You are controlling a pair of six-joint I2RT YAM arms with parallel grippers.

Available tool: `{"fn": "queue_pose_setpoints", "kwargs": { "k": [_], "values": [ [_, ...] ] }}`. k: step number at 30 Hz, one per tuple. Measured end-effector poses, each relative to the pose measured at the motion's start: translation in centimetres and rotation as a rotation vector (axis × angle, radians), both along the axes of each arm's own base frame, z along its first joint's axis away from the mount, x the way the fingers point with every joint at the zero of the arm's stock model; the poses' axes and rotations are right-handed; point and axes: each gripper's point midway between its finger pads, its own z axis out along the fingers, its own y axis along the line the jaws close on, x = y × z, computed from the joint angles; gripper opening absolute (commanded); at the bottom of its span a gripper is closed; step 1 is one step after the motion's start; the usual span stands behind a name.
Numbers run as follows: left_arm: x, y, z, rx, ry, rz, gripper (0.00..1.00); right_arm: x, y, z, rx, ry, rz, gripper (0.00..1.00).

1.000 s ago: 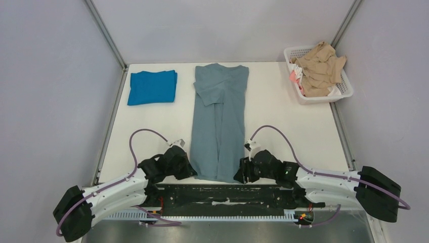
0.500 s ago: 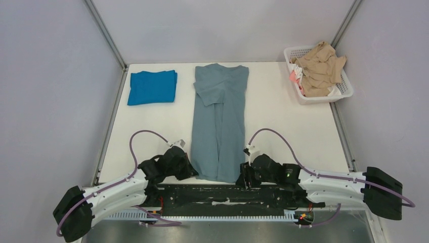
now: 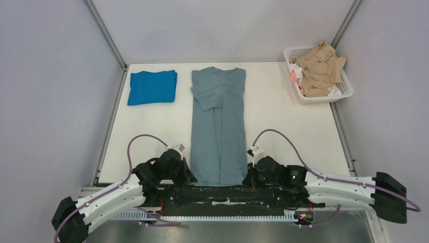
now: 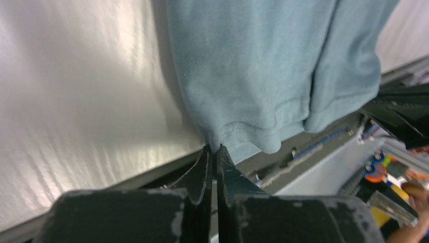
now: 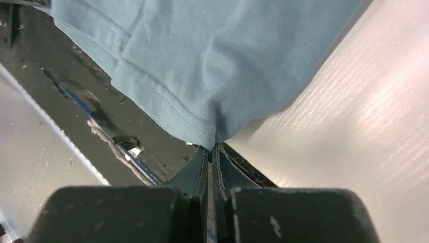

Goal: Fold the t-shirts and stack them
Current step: Grab the bottom of the folded rectangular tshirt with both arms, then fold the folded rectangular tshirt in 1/3 of the way

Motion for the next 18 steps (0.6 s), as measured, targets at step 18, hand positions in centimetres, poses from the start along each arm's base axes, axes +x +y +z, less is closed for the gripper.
{"fn": "queue_pose_setpoints", "kwargs": {
  "k": [18],
  "values": [
    [1.1, -2.0, 3.5, -0.08, -0.043, -0.021, 0.02, 4.9, 1.3, 5.9, -0.031, -0.264, -0.036, 0.0]
  ]
}}
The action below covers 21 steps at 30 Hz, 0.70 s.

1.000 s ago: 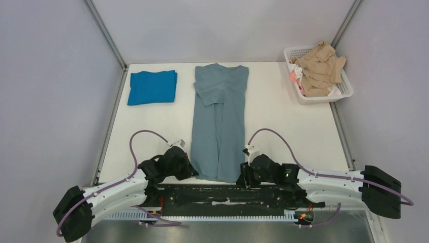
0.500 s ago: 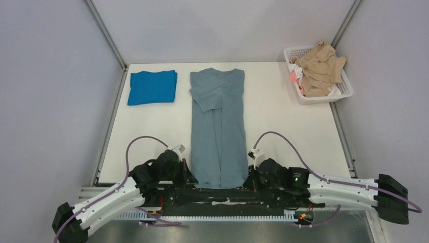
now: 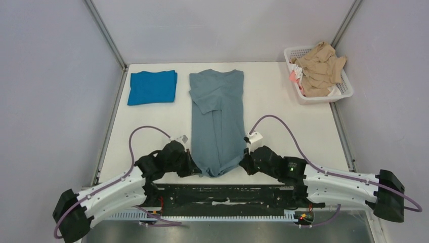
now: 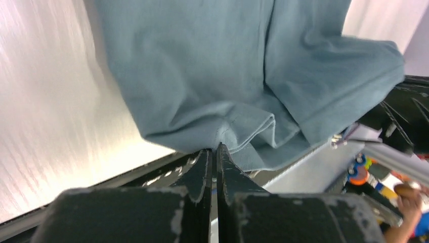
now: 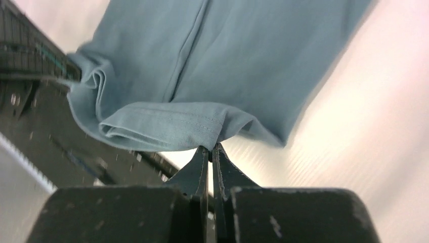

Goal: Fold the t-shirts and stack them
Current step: Fold the folded rectangular tshirt in 1/3 of the way

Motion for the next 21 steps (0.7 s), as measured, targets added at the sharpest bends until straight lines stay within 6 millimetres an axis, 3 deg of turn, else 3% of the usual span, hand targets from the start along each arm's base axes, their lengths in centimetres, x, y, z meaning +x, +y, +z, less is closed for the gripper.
{"fn": "queue_pose_setpoints", "kwargs": {
  "k": [8, 15, 21],
  "values": [
    [9.0, -1.4, 3.7, 0.177, -0.158, 0.158, 0.02, 8.7, -1.1, 3.3, 0.006, -0.169, -0.222, 0.0],
    [15.3, 0.4, 5.6, 0.263, -0.235, 0.293, 0.02, 14.0, -0.6, 6.3, 0.012, -0.28, -0.294, 0.0],
    [19.8, 1.8, 6.1, 0.297, -0.248, 0.357, 0.02, 18.1, -0.1, 7.5, -0.005, -0.326, -0.315, 0.0]
  ]
}}
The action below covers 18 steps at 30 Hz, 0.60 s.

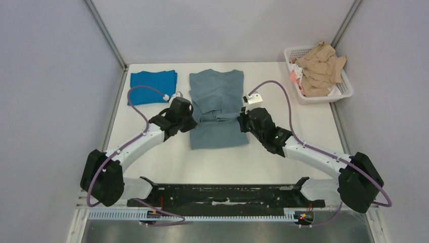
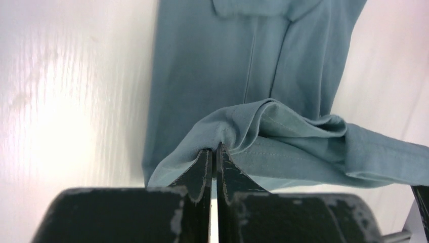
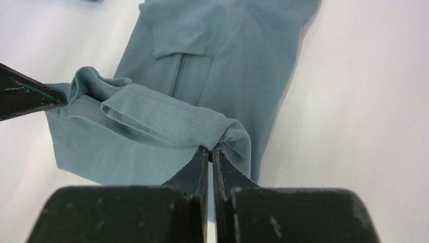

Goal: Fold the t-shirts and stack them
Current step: Fold the folded rectangular tshirt in 1/3 of the way

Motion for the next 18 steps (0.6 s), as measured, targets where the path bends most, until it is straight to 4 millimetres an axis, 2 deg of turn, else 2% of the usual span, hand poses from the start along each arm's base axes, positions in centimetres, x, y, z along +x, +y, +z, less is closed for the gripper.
{"fn": "queue_pose_setpoints", "kwargs": {
  "k": [5, 9, 18],
  "values": [
    [3.5, 0.2, -0.2, 0.014, -0.004, 0.004, 0.02, 2.6, -0.2, 0.0, 0.0, -0.005, -0.012, 0.0],
    [5.7, 0.0, -0.8, 0.023, 0.015, 0.0, 0.02, 4.3, -0.7, -0.8, -0.012, 0.008, -0.025, 0.0],
    [8.8, 0.4, -3.3, 0.032, 0.076, 0.003, 0.02, 7.6, -0.9, -2.8, -0.018, 0.044, -0.03, 0.0]
  ]
}}
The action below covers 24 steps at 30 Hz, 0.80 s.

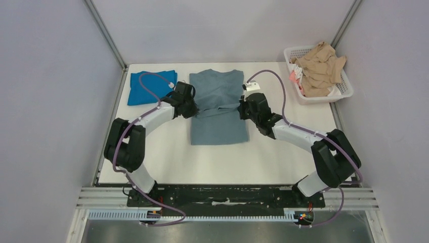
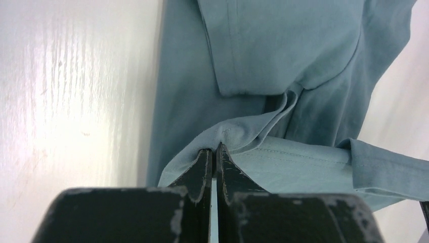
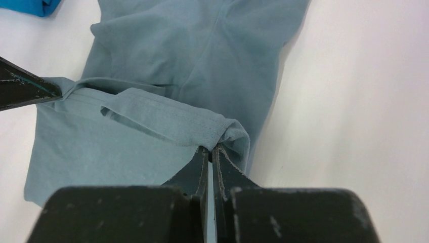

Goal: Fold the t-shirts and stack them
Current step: Fold the folded rectangular tshirt in 1/3 of the way

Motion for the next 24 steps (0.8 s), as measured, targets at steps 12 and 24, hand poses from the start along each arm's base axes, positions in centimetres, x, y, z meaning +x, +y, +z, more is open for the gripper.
{"fn": "queue_pose_setpoints", "kwargs": {
  "k": [12, 24],
  "values": [
    [2.6, 0.3, -2.8, 0.037, 0.063, 0.016, 0.09, 3.6, 0.3, -4.4, -0.019, 0.075, -0.005, 0.11],
    [9.7, 2.4, -0.1, -0.011, 0.001, 0.087, 0.81, 10.7, 0.5, -1.8, 0.085, 0.056, -0.017, 0.98]
  ]
}}
